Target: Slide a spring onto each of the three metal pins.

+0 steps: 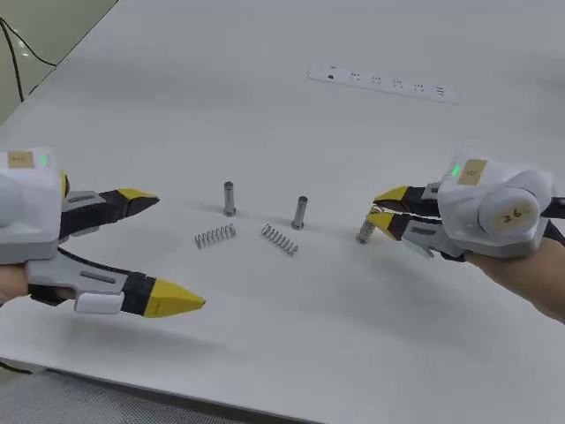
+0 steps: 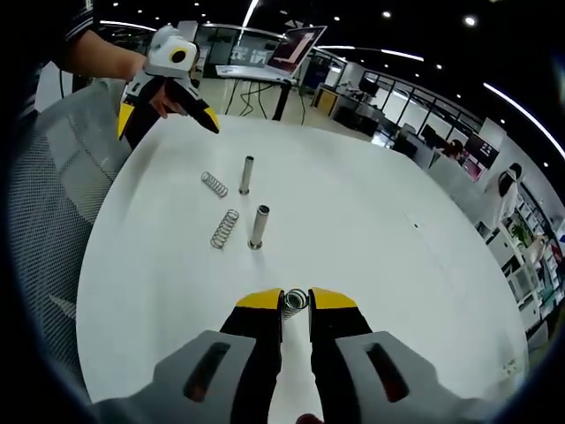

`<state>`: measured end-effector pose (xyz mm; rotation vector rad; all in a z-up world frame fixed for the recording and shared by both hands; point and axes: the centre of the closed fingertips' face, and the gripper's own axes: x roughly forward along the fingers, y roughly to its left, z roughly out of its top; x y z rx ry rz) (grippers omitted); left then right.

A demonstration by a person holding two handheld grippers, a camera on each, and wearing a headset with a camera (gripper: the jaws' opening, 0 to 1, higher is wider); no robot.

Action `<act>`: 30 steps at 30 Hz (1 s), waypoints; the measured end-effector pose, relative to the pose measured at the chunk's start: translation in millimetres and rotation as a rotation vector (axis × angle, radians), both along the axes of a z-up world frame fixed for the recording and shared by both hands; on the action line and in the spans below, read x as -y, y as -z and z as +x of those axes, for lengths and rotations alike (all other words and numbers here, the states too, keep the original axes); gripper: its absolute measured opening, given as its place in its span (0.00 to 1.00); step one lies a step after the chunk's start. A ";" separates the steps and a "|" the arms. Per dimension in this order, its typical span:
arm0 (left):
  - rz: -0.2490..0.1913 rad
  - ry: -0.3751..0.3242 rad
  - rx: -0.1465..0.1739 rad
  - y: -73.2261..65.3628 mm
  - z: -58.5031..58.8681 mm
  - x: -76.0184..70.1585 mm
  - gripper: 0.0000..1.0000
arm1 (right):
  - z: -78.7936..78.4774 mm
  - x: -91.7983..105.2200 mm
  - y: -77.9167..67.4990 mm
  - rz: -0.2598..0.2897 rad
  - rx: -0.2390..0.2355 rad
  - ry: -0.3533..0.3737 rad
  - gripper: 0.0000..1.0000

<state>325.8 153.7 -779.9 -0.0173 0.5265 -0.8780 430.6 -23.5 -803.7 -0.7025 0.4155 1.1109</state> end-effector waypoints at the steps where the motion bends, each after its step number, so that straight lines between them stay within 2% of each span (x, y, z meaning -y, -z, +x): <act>1: -0.003 -0.001 -0.001 -0.2 0.3 0.2 0.98 | 0.0 -3.4 -3.0 0.026 0.007 -0.007 0.09; 2: -0.004 -0.001 -0.001 -0.5 0.4 0.5 0.98 | -0.6 -0.9 -1.0 0.008 -0.001 -0.003 0.09; 30: -0.009 0.001 0.002 -1.9 1.7 3.1 0.97 | -1.2 0.1 -3.0 -0.004 0.006 -0.012 0.09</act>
